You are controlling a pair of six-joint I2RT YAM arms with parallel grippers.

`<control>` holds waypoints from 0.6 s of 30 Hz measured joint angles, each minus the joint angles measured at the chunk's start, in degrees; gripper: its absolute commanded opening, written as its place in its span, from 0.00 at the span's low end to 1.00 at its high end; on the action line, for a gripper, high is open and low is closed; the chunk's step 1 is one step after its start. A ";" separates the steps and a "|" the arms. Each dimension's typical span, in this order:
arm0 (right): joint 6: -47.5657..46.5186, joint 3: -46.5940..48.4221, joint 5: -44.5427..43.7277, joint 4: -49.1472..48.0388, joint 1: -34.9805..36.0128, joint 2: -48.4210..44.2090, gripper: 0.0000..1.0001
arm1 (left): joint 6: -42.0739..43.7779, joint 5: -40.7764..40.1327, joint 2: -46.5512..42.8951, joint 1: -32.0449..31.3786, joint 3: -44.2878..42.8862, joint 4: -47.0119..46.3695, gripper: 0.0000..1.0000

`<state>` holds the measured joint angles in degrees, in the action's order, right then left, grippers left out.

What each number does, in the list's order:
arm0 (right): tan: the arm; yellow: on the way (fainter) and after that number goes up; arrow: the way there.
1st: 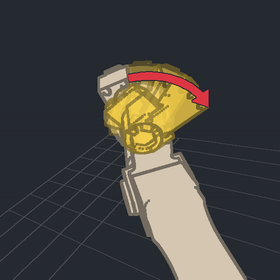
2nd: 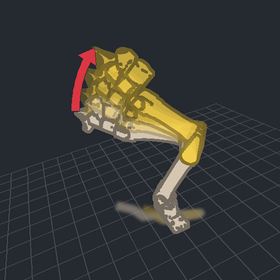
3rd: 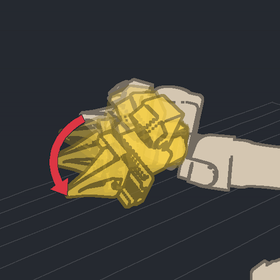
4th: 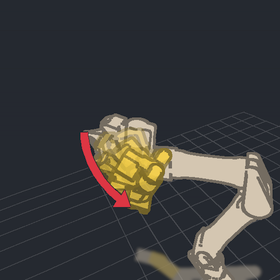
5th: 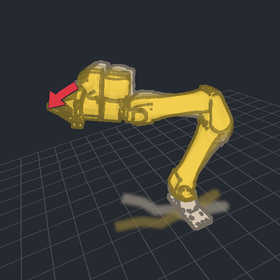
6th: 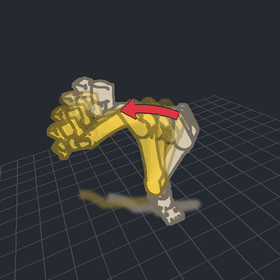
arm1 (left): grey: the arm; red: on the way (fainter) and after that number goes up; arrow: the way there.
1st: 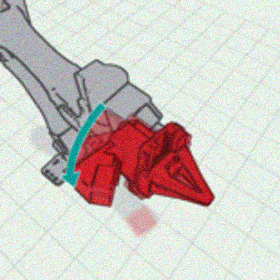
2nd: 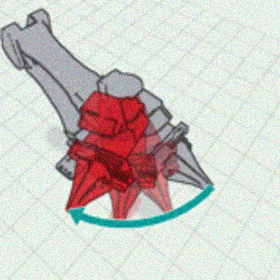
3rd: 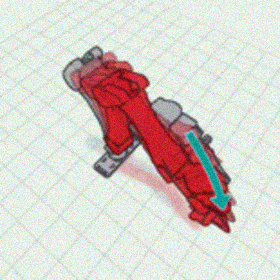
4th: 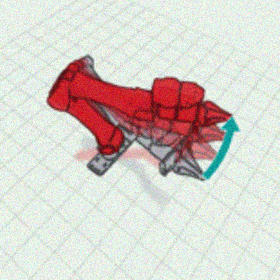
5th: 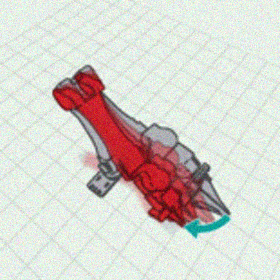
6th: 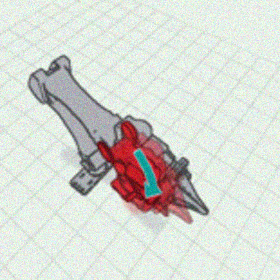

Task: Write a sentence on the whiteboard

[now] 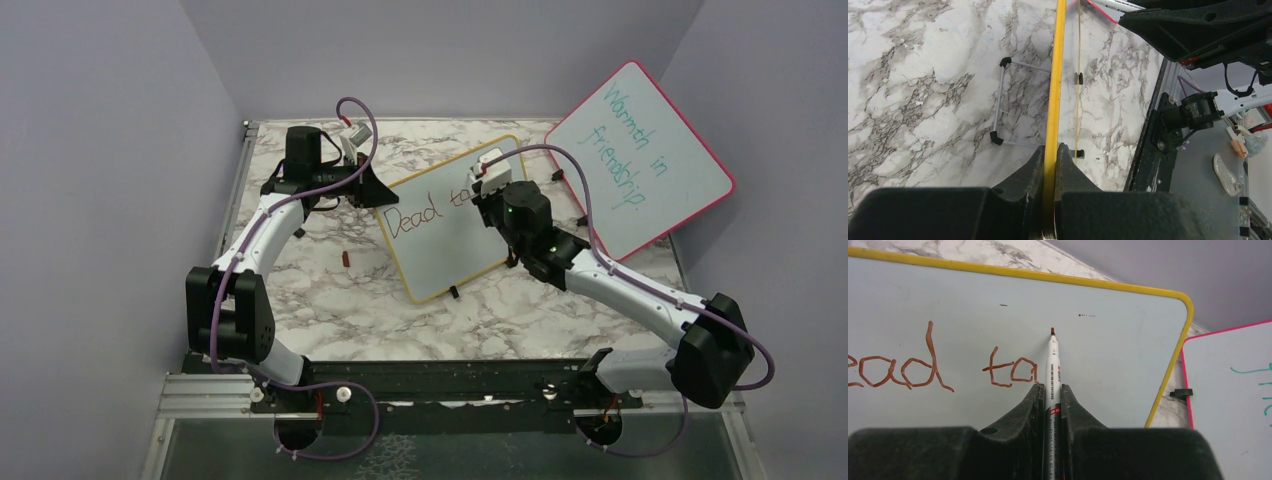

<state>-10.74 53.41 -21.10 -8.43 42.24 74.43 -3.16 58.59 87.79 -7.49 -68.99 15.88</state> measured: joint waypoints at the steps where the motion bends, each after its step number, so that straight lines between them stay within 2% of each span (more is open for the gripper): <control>1: 0.17 -0.02 0.11 0.42 0.00 -0.11 0.00 | 0.00 0.00 0.00 0.00 0.00 -0.02 0.00; 18: 3.28 -1.90 1.51 8.17 -0.24 -2.86 0.00 | 0.00 0.02 0.00 0.02 0.00 0.02 0.00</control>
<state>-7.46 51.51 -19.59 -0.25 42.00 71.57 -3.16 58.61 87.79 -7.46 -68.99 15.90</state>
